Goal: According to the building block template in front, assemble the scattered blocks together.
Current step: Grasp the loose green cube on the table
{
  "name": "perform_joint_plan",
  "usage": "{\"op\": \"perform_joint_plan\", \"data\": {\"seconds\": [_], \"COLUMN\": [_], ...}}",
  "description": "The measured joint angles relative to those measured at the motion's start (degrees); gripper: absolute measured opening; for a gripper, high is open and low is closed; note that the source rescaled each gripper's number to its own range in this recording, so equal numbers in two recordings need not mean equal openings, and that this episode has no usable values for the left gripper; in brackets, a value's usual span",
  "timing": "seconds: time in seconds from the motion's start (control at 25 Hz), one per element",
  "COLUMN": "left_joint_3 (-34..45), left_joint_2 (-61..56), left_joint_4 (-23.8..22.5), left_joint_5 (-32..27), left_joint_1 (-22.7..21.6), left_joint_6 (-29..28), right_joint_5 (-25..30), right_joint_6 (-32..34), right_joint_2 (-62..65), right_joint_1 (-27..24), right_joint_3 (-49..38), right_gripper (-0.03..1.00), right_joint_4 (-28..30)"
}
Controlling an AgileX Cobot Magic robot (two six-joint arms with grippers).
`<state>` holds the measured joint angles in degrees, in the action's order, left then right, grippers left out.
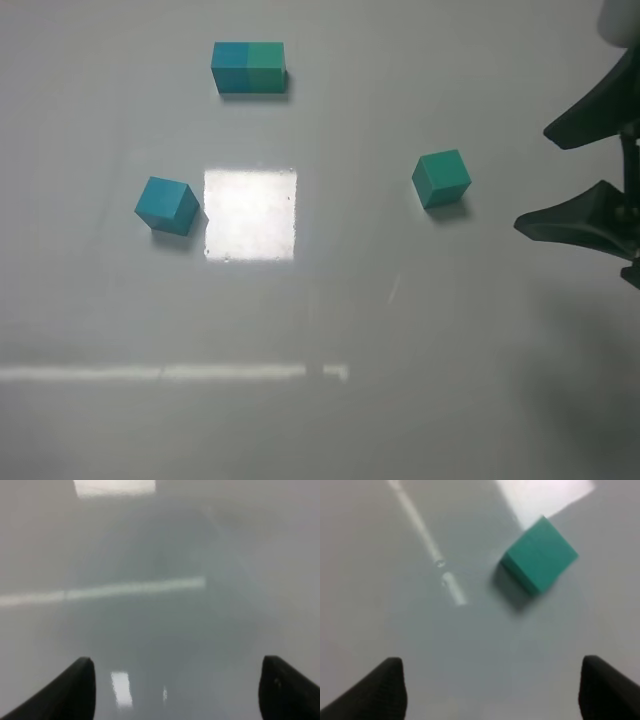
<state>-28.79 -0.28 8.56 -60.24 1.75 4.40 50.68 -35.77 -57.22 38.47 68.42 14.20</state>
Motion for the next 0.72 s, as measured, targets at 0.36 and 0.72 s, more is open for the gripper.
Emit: {"op": "perform_joint_plan", "data": {"seconds": [0.36, 0.72], "left_joint_3": [0.00, 0.00], "left_joint_2": [0.00, 0.00], "left_joint_4": [0.00, 0.00], "left_joint_5": [0.00, 0.00], "left_joint_1": [0.00, 0.00], "left_joint_6": [0.00, 0.00], "right_joint_5": [-3.33, -3.33], "right_joint_6": [-19.22, -30.50], "right_joint_2": [-10.40, -17.57], "right_joint_1": [2.29, 2.29], "right_joint_3": [5.80, 13.25], "right_gripper": [1.00, 1.00], "right_joint_4": [0.53, 1.35]}}
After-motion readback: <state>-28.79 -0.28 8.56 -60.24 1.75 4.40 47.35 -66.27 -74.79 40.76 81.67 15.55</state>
